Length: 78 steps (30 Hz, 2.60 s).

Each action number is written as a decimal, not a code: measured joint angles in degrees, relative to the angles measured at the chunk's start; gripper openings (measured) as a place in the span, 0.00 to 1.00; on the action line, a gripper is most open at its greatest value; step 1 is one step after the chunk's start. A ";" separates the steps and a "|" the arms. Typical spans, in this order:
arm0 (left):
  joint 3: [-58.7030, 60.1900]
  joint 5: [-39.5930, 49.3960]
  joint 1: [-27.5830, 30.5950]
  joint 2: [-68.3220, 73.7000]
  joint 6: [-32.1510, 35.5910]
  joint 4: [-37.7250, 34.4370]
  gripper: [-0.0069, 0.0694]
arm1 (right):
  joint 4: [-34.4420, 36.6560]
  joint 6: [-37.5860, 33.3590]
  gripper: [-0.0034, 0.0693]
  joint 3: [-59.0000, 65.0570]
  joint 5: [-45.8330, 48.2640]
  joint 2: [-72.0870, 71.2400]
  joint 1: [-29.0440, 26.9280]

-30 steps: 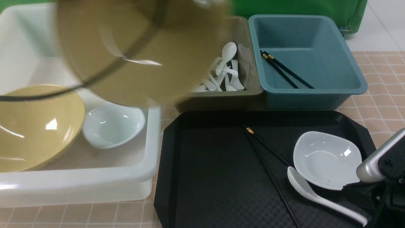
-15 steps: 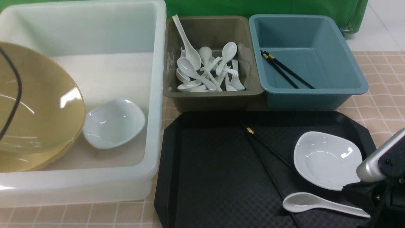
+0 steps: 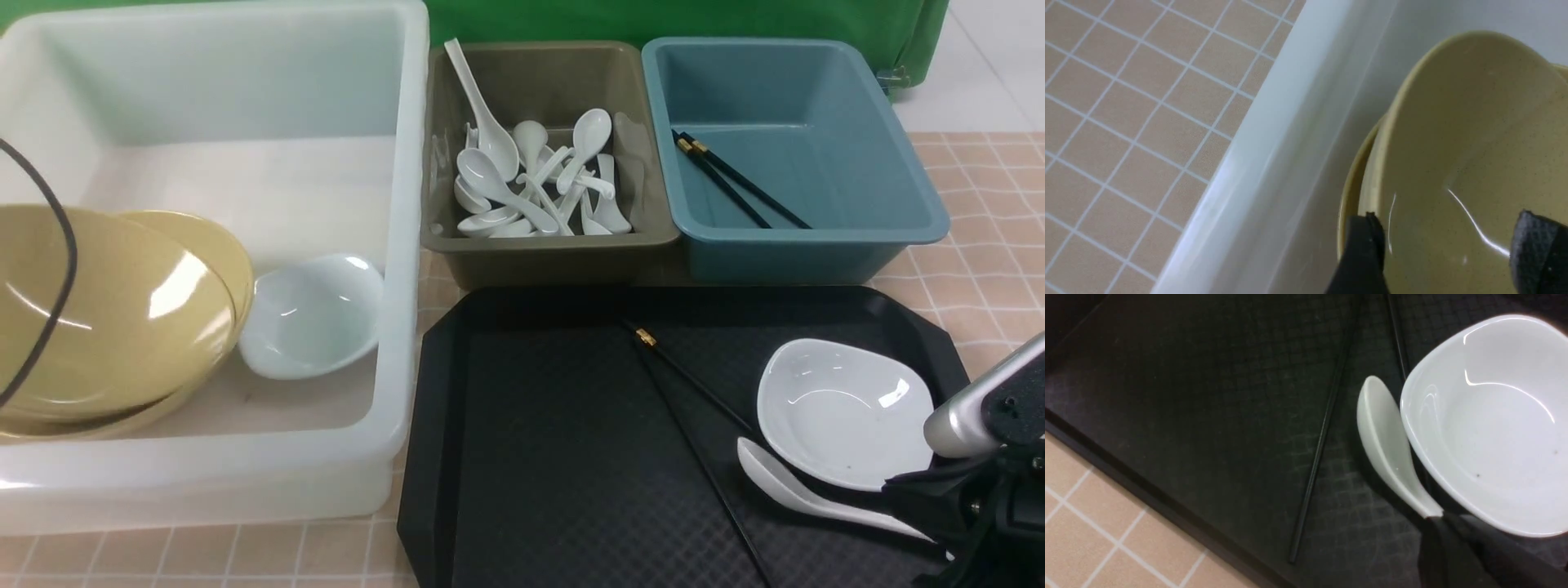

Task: On brown table put chopsticks spoon bowls plates into blue grey white boxes.
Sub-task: 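Place the tan bowl onto the bowl stack in the left bin with the left gripper, then reach for and grasp the small white dish on the black tray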

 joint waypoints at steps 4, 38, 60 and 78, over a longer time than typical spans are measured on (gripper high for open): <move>-2.41 1.54 0.00 -5.90 0.15 -0.79 0.74 | 0.05 0.40 0.11 0.00 0.00 0.00 0.00; 14.16 6.65 -34.48 -43.87 12.05 0.62 0.09 | -4.26 15.43 0.69 -20.74 10.97 32.50 -13.94; 32.57 13.03 -34.48 -74.52 -18.40 28.99 0.09 | -7.21 22.90 0.69 -20.97 11.00 35.37 -14.95; 35.13 8.76 -34.48 -74.54 -18.42 30.45 0.09 | -5.20 31.65 0.67 -21.03 3.38 42.38 -15.07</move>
